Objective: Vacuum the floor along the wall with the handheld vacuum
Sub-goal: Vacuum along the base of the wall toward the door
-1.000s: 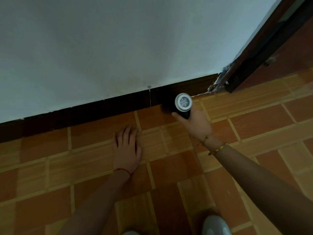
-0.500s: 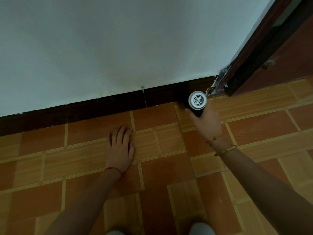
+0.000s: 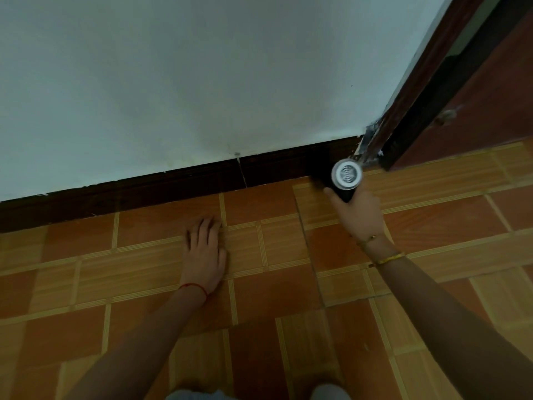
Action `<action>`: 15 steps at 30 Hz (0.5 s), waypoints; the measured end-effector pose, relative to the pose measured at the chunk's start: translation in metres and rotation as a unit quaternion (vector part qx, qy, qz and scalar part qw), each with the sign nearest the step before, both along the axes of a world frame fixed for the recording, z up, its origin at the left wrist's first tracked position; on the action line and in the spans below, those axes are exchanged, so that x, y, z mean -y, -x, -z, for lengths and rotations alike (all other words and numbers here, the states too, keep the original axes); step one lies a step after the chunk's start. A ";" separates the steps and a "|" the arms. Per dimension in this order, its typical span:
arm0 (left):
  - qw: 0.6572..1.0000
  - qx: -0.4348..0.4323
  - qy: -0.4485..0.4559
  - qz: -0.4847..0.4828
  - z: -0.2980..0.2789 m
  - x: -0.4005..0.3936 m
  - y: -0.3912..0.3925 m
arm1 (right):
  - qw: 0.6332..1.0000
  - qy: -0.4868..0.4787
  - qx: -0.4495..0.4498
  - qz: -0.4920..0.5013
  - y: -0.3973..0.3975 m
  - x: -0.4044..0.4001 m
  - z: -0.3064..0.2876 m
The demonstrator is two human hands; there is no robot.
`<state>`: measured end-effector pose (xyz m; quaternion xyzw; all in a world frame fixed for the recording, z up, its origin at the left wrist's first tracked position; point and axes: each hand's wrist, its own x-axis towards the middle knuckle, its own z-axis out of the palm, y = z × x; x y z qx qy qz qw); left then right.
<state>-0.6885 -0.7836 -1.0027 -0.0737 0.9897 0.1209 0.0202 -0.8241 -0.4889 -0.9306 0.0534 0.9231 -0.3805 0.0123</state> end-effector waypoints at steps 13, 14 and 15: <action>1.000 0.005 -0.022 0.016 -0.017 -0.045 -0.001 | 0.993 -0.061 0.010 0.104 0.011 -0.047 -0.014; 0.999 0.007 -0.024 0.026 -0.019 -0.049 -0.001 | 0.994 -0.055 0.012 0.098 0.011 -0.046 -0.014; 0.999 0.008 -0.024 0.036 -0.020 -0.052 0.000 | 0.995 -0.049 0.013 0.087 0.010 -0.043 -0.015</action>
